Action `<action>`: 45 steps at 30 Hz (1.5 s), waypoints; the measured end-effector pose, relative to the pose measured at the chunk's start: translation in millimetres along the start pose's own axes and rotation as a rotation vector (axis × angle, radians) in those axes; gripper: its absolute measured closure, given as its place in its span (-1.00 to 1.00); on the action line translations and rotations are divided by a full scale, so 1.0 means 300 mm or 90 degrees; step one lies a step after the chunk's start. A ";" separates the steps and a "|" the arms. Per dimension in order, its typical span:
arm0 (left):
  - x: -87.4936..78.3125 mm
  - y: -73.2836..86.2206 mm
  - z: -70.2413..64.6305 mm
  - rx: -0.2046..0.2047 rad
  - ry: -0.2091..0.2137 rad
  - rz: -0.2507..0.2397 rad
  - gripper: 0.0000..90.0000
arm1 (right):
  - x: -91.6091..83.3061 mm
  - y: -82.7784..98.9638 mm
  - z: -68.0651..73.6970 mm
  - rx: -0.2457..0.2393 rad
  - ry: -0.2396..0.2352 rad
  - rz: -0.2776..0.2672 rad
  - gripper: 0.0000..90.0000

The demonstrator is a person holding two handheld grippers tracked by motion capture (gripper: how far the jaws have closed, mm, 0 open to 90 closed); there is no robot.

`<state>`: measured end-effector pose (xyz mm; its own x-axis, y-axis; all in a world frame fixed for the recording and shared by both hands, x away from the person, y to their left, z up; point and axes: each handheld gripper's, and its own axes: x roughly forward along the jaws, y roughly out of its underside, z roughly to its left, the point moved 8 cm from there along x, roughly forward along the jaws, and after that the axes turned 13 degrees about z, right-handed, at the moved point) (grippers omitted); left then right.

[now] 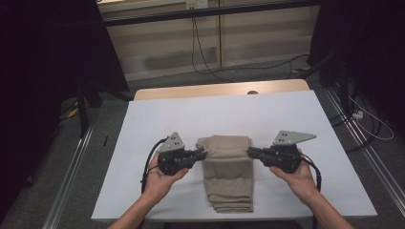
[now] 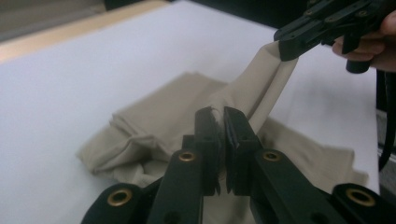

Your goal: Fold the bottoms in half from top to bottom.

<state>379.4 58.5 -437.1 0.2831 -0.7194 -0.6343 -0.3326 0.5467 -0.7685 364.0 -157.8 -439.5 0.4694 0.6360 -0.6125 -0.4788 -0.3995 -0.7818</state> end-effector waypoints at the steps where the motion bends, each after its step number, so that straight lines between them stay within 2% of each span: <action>1: 0.003 0.023 -0.019 0.000 0.009 0.009 0.90 | 0.006 0.021 0.012 -0.003 0.001 0.013 0.91; 4: 0.007 0.069 -0.061 0.011 0.019 0.029 0.89 | 0.014 0.067 0.051 -0.004 -0.011 0.039 0.91; 6: 0.004 0.095 -0.097 0.012 0.042 0.037 0.89 | 0.013 0.092 0.077 -0.017 -0.011 0.054 0.91; 8: 0.002 0.122 -0.123 0.026 0.039 0.047 0.89 | 0.006 0.112 0.102 -0.022 -0.016 0.061 0.90; 12: 0.005 0.176 -0.169 0.031 0.057 0.069 0.88 | 0.002 0.162 0.143 -0.023 -0.019 0.078 0.89; 15: 0.003 0.203 -0.192 0.034 0.062 0.082 0.88 | -0.007 0.197 0.174 -0.034 -0.021 0.094 0.87; 17: 0.005 0.219 -0.204 0.041 0.063 0.091 0.87 | -0.011 0.221 0.191 -0.027 -0.028 0.098 0.84; 21: 0.005 0.241 -0.212 0.049 0.067 0.102 0.82 | -0.011 0.278 0.218 -0.017 -0.032 0.127 0.67; 23: 0.008 0.245 -0.210 0.045 0.070 0.105 0.72 | -0.010 0.292 0.226 -0.010 -0.032 0.129 0.57; 24: 0.010 0.245 -0.209 0.041 0.068 0.105 0.62 | -0.008 0.295 0.226 -0.011 -0.031 0.129 0.54; 27: 0.006 0.238 -0.207 0.030 0.061 0.098 0.32 | -0.004 0.286 0.226 -0.004 -0.028 0.118 0.30; 28: 0.003 0.236 -0.204 0.028 0.054 0.098 0.15 | -0.006 0.276 0.223 0.003 -0.021 0.104 0.21; 30: -0.004 0.223 -0.188 0.015 0.034 0.079 -0.07 | -0.019 0.255 0.219 0.008 -0.013 0.077 0.07; 33: -0.016 0.212 -0.150 0.002 -0.006 0.058 -0.31 | -0.039 0.229 0.198 0.020 0.010 0.035 -0.04; 35: -0.029 0.203 -0.112 -0.019 -0.039 0.041 -0.50 | -0.047 0.225 0.180 0.029 0.028 0.026 -0.14; 36: -0.036 0.200 -0.098 -0.022 -0.047 0.032 -0.58 | -0.052 0.224 0.166 0.036 0.044 0.020 -0.22; 37: -0.047 0.196 -0.072 -0.031 -0.066 0.018 -0.62 | -0.056 0.222 0.158 0.040 0.052 0.016 -0.26; 40: -0.066 0.200 -0.017 -0.067 -0.097 -0.001 -0.79 | -0.073 0.218 0.118 0.065 0.086 -0.001 -0.47; 41: -0.074 0.203 0.003 -0.081 -0.108 -0.006 -0.82 | -0.079 0.218 0.104 0.070 0.095 -0.003 -0.48; 43: -0.090 0.207 0.032 -0.109 -0.119 -0.019 -0.85 | -0.095 0.216 0.077 0.084 0.115 -0.020 -0.55; 45: -0.108 0.205 0.056 -0.116 -0.129 -0.039 -0.89 | -0.109 0.218 0.054 0.091 0.139 -0.024 -0.60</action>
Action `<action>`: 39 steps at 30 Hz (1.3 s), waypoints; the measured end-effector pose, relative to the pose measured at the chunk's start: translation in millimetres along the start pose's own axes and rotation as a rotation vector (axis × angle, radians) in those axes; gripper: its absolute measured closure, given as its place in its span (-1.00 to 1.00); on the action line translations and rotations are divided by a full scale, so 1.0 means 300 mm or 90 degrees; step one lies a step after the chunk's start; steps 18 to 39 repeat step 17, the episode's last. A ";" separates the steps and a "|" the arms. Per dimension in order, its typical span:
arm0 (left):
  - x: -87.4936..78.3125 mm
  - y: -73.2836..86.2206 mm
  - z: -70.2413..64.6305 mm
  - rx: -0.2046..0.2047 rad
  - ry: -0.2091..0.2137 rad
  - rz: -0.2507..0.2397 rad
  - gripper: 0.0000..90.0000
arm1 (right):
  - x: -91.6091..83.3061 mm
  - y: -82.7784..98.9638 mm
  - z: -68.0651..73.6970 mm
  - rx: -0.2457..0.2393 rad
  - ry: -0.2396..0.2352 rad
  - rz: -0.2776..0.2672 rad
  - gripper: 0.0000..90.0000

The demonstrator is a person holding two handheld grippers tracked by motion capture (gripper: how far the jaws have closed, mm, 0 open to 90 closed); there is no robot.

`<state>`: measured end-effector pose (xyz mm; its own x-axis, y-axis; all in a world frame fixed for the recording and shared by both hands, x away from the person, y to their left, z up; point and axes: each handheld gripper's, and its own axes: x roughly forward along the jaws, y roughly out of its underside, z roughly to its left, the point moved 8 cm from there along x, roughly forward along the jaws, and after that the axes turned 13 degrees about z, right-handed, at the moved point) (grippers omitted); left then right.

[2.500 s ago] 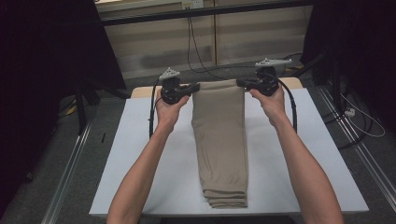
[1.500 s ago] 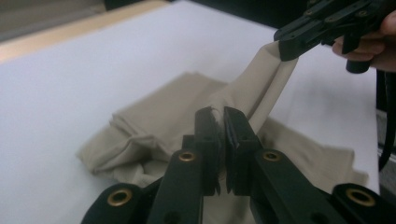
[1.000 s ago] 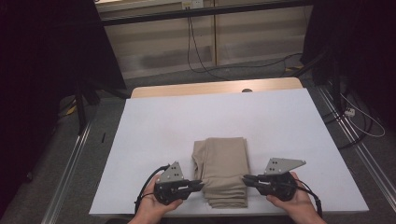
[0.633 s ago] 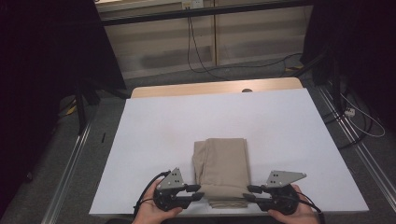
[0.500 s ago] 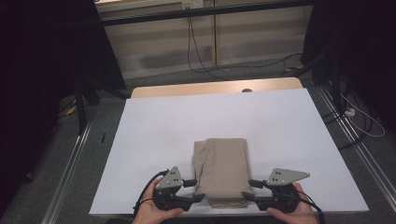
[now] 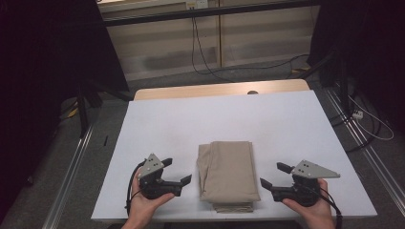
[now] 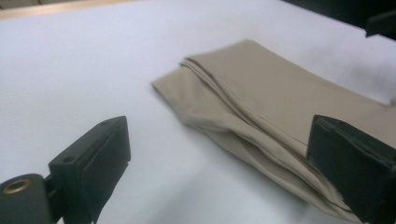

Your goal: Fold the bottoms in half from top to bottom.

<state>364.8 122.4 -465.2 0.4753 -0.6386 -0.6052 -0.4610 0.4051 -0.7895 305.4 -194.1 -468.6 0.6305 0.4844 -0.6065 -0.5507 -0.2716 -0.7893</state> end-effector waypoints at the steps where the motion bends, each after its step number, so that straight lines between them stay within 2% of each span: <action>1: -0.005 0.000 0.012 -0.005 -0.008 -0.006 -0.90 | -0.004 -0.001 -0.009 0.003 0.005 -0.004 -0.63; 4: -0.022 0.004 0.035 -0.030 -0.009 -0.019 -0.90 | -0.014 -0.003 -0.035 0.027 0.022 -0.017 -0.72; 5: -0.030 0.009 0.041 -0.030 -0.011 -0.019 -0.91 | -0.018 -0.005 -0.043 0.029 0.033 -0.023 -0.75; 6: -0.042 0.011 0.051 -0.028 -0.042 -0.027 -0.91 | -0.021 -0.006 -0.050 0.032 0.043 -0.026 -0.76; 7: -0.045 0.011 0.056 -0.024 -0.063 -0.030 -0.92 | -0.023 -0.007 -0.054 0.040 0.043 -0.030 -0.76; 8: -0.043 0.011 0.055 -0.026 -0.065 -0.027 -0.92 | -0.023 -0.006 -0.057 0.042 0.043 -0.030 -0.77; 10: -0.045 0.005 0.047 -0.034 -0.038 -0.037 -0.89 | -0.019 -0.007 -0.063 0.041 0.051 -0.031 -0.78; 13: -0.043 0.007 0.048 -0.035 -0.035 -0.033 -0.91 | -0.010 -0.009 -0.062 0.042 0.046 -0.028 -0.78; 16: -0.035 0.011 0.057 -0.037 -0.036 -0.024 -0.90 | -0.011 -0.011 -0.055 0.041 0.038 -0.031 -0.78; 39: -0.035 0.010 0.058 -0.034 -0.037 -0.025 -0.90 | -0.011 -0.012 -0.053 0.040 0.036 -0.030 -0.78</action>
